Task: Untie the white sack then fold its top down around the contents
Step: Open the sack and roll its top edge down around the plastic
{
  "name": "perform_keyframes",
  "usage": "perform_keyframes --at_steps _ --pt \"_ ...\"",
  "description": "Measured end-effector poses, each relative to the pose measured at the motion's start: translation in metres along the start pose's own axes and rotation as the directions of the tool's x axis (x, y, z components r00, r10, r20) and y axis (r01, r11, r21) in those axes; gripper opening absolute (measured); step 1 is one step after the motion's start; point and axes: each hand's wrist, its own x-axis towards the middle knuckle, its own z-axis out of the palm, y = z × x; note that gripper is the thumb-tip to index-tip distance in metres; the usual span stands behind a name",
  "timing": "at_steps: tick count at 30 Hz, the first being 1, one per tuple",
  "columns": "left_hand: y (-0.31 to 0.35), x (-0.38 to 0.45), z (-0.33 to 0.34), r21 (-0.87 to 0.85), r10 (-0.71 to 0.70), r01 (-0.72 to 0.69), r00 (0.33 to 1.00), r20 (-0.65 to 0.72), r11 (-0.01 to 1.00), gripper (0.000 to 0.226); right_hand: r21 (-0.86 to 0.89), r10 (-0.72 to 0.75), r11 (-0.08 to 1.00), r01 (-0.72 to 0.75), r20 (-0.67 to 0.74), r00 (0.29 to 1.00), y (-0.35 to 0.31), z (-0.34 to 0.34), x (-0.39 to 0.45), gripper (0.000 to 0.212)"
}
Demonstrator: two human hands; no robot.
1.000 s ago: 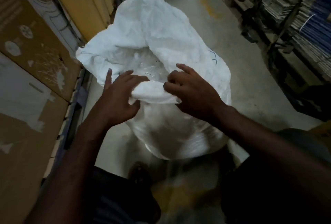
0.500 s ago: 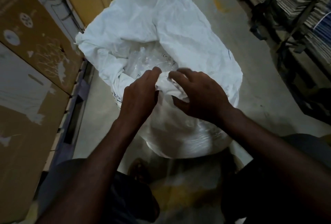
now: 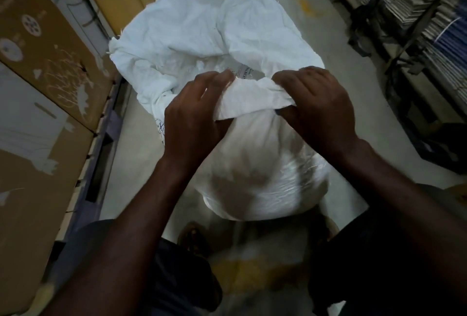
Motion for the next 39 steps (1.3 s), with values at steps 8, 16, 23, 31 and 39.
perform_keyframes --at_steps 8,16,23,31,39 --pt "0.011 0.007 -0.004 0.024 -0.025 0.026 0.998 -0.057 0.999 0.038 0.154 0.029 0.986 -0.071 0.259 0.966 -0.03 -0.011 0.008 0.073" --pt "0.032 -0.009 -0.006 -0.071 -0.063 0.085 0.961 0.268 0.994 0.067 0.032 0.063 0.998 -0.062 -0.032 0.998 -0.005 -0.002 0.006 0.028" --pt "0.008 -0.007 -0.011 -0.066 -0.074 0.078 0.995 0.066 0.995 0.032 0.079 -0.164 0.983 0.163 0.01 0.986 -0.034 0.013 -0.006 0.03" --pt "0.021 -0.011 -0.013 -0.147 -0.125 0.248 0.817 0.562 0.958 0.087 0.095 -0.062 0.994 0.049 0.139 0.988 -0.012 0.0 -0.002 0.044" --pt "-0.027 -0.027 -0.029 -0.317 -0.086 0.425 0.699 0.71 0.848 0.061 0.243 -0.125 0.97 -0.023 0.573 0.81 -0.02 -0.014 -0.022 0.096"
